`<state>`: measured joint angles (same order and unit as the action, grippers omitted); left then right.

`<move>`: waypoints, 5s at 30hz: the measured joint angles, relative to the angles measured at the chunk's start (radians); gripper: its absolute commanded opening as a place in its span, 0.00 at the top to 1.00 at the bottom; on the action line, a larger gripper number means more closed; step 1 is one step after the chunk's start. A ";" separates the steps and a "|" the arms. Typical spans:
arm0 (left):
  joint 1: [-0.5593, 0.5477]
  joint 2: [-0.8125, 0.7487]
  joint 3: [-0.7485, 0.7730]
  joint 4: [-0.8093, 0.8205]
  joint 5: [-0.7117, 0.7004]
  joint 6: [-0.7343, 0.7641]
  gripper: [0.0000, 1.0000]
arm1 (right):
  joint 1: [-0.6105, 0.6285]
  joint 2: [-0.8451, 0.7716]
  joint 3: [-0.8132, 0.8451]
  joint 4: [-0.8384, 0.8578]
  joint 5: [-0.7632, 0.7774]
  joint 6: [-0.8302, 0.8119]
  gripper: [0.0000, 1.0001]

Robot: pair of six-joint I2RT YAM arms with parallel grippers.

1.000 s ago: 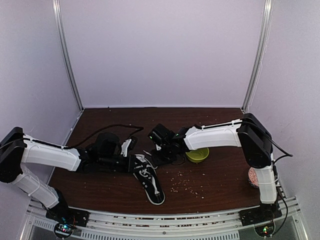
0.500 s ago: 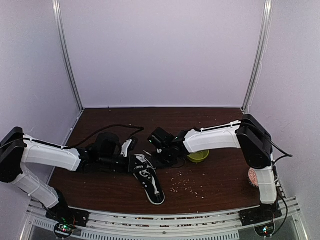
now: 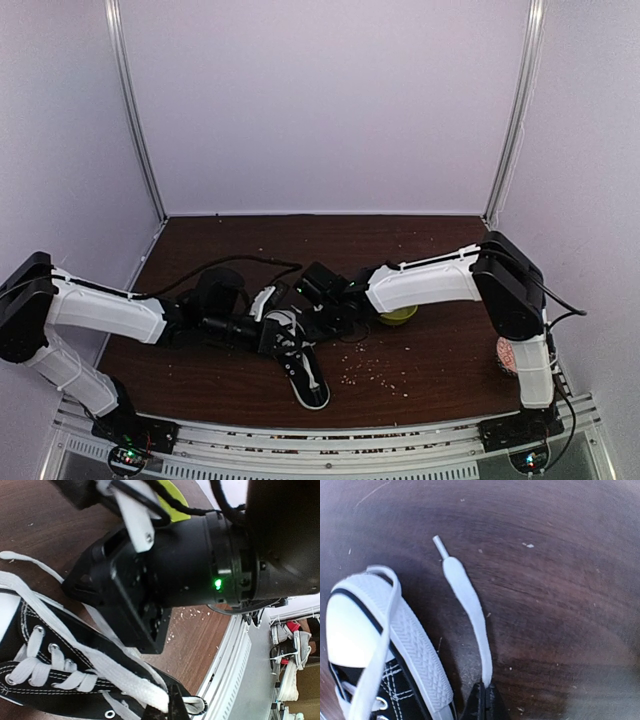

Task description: Tie the shoes

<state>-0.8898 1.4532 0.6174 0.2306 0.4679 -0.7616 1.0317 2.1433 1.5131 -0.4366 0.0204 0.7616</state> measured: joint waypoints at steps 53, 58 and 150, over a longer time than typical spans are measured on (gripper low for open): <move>-0.019 0.000 -0.031 0.043 -0.067 -0.078 1.00 | 0.380 -0.448 -0.343 0.161 -0.240 -0.513 0.37; -0.019 0.000 -0.031 0.061 -0.043 -0.058 1.00 | 0.306 -0.536 -0.419 0.195 -0.244 -0.517 0.26; -0.008 0.014 0.009 -0.091 -0.111 0.054 0.82 | 0.048 -0.320 -0.567 0.711 -0.378 -0.497 1.00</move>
<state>-0.8982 1.4673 0.6266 0.1398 0.3569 -0.7074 1.0801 1.8233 0.9459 0.2749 -0.3576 0.2649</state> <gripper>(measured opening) 0.194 0.009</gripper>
